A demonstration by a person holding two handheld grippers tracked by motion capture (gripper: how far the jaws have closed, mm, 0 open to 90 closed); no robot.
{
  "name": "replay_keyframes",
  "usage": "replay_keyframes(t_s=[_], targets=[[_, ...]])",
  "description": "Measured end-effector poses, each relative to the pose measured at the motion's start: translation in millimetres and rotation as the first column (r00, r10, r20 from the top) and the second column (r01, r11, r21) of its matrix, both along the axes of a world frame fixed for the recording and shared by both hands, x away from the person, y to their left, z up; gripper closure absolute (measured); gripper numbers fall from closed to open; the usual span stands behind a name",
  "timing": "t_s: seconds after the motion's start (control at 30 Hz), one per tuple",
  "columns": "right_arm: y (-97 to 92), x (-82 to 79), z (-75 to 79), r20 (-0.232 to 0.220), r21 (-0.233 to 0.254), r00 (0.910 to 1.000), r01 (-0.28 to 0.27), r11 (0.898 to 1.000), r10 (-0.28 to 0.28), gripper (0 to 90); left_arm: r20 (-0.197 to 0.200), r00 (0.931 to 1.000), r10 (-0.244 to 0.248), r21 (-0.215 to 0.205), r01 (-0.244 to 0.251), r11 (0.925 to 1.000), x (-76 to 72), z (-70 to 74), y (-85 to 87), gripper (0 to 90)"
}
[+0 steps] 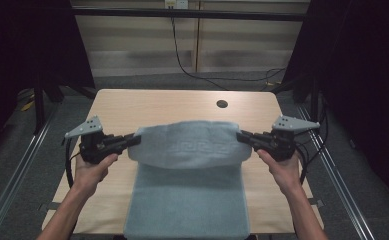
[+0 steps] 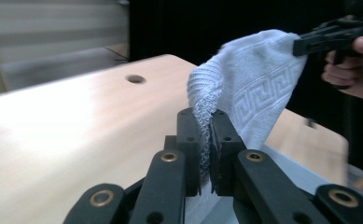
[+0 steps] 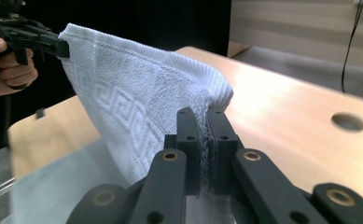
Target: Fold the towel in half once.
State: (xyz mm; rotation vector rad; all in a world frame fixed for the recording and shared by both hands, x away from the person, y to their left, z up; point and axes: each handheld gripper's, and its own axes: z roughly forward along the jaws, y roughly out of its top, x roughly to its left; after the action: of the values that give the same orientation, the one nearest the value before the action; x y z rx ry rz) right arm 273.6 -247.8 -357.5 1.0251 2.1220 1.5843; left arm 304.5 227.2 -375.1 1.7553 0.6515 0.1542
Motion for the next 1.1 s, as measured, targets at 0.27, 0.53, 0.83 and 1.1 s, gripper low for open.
replay_keyframes(t_s=[0.27, 0.53, 0.83, 1.1], targets=[[-5.3, -49.9, -26.4, -0.066, -0.029, 0.9978, -0.008, 1.0, 0.006, 85.9, -0.07, 0.9958, -0.06, 0.032, 0.062, 0.9975, -34.2, -26.8, 1.1, 84.8], [11.0, -84.9, -56.0, -0.156, -0.072, 0.9858, -0.074, 0.995, 0.062, 85.9, -0.13, 0.9897, -0.06, 0.133, 0.078, 0.988, -57.1, -55.5, 9.2, 84.8], [20.9, -92.7, -128.5, -0.361, -0.165, 0.9317, -0.104, 0.981, 0.038, 85.8, -0.318, 0.9457, -0.065, 0.25, 0.15, 0.9565, -66.1, -115.9, 3.1, 84.6], [22.4, -74.9, -135.7, -0.368, -0.217, 0.9298, -0.088, 0.972, 0.002, 85.9, -0.325, 0.9453, -0.021, 0.277, 0.117, 0.9537, -43.9, -126.6, -5.9, 84.5]])
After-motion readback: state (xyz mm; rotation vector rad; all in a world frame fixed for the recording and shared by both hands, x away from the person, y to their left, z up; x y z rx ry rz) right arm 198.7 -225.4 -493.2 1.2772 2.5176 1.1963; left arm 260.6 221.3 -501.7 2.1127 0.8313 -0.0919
